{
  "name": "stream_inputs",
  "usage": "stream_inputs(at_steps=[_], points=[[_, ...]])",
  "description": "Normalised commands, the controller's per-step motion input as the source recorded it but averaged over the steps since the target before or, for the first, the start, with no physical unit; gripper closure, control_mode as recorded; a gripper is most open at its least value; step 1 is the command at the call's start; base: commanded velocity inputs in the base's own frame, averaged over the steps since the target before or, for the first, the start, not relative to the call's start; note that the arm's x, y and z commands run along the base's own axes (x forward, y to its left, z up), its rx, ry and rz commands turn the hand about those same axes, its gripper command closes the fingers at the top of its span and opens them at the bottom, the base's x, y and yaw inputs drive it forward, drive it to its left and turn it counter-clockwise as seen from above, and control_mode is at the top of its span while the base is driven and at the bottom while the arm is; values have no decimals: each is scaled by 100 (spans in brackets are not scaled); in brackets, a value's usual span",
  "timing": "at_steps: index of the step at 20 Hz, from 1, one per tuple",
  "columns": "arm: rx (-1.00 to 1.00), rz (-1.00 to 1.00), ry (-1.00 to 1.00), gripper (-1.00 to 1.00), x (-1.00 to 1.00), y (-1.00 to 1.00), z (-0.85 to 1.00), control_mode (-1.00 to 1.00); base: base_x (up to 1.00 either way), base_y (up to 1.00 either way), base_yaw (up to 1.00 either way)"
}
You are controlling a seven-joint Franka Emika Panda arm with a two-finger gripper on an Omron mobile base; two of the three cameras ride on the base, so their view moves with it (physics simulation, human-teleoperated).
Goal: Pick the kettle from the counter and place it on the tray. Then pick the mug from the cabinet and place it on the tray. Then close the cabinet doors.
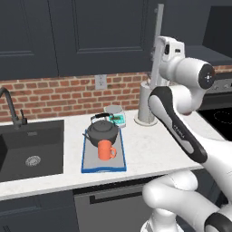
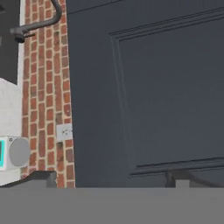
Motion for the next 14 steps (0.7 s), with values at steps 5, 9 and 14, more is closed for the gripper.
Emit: stream_inputs(at_steps=[5,9,14], points=[[-1,-10,0,-100,-31,-25,13,-100,0,0,0],[0,-19,0,-100,-35,-50,6,-100,0,0,0],[17,-26,0,-100,-32,-69,5,-100,0,0,0]])
